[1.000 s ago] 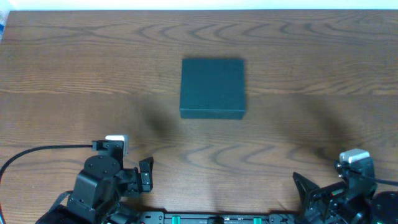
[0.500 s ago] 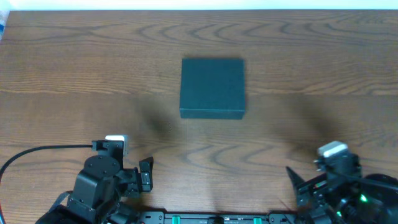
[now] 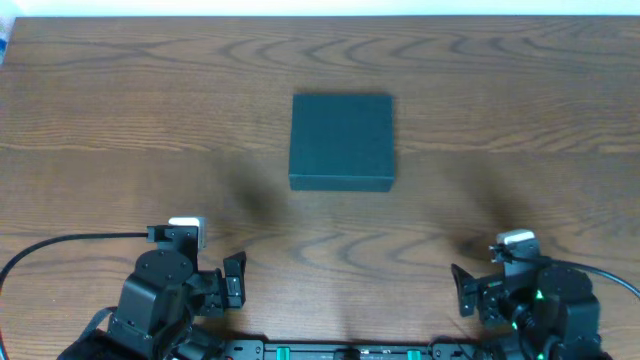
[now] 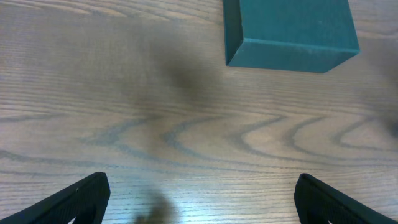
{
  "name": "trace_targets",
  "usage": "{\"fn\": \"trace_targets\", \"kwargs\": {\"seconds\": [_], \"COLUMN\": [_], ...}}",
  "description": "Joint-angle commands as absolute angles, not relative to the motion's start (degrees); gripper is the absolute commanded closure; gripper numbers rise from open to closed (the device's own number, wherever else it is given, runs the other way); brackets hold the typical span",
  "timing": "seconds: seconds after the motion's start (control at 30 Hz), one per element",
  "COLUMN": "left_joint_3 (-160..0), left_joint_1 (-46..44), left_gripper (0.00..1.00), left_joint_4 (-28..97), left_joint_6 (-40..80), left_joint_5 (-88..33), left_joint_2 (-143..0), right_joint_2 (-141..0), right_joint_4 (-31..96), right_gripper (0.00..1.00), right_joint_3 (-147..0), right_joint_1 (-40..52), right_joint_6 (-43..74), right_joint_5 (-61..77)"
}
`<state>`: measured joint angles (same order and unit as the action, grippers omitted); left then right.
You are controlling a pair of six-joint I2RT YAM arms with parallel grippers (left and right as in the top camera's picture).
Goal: Pack container
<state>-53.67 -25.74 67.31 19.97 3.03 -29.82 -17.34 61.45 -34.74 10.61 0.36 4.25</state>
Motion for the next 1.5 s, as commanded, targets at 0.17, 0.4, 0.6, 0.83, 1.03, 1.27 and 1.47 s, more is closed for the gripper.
{"fn": "trace_targets", "kwargs": {"seconds": [0.17,0.4,0.6,0.83,1.03,1.27,1.47], "left_joint_3": [-53.4,-53.4,-53.4,-53.4,-53.4,-53.4,-53.4], "left_joint_1": [-26.1,-26.1,-26.1,-26.1,-26.1,-26.1,-26.1], "left_gripper": [0.04,0.04,0.04,0.04,0.04,0.04,0.04], "left_joint_4": [67.5,67.5,67.5,67.5,67.5,67.5,67.5], "left_joint_6": [20.8,20.8,20.8,20.8,20.8,20.8,20.8], "left_joint_5": [3.6,3.6,3.6,3.6,3.6,3.6,3.6], "left_joint_2": [-29.6,-29.6,-29.6,-29.6,-29.6,-29.6,-29.6], "right_joint_2": [-16.8,-16.8,-15.8,-8.2,-3.7,-0.3,-0.3], "right_joint_4": [59.8,58.4,57.2,59.1,61.1,61.9,61.7], "right_gripper": [0.01,0.01,0.01,0.01,0.01,0.01,0.01], "right_joint_3": [-29.5,-24.9,-22.9,-20.6,-20.6,-20.5,-20.5], "right_joint_1": [10.1,10.1,10.1,10.1,10.1,10.1,10.1], "right_joint_6": [-0.3,-0.3,-0.3,-0.3,-0.3,-0.3,-0.3], "right_joint_5": [1.5,1.5,1.5,1.5,1.5,1.5,1.5]}}
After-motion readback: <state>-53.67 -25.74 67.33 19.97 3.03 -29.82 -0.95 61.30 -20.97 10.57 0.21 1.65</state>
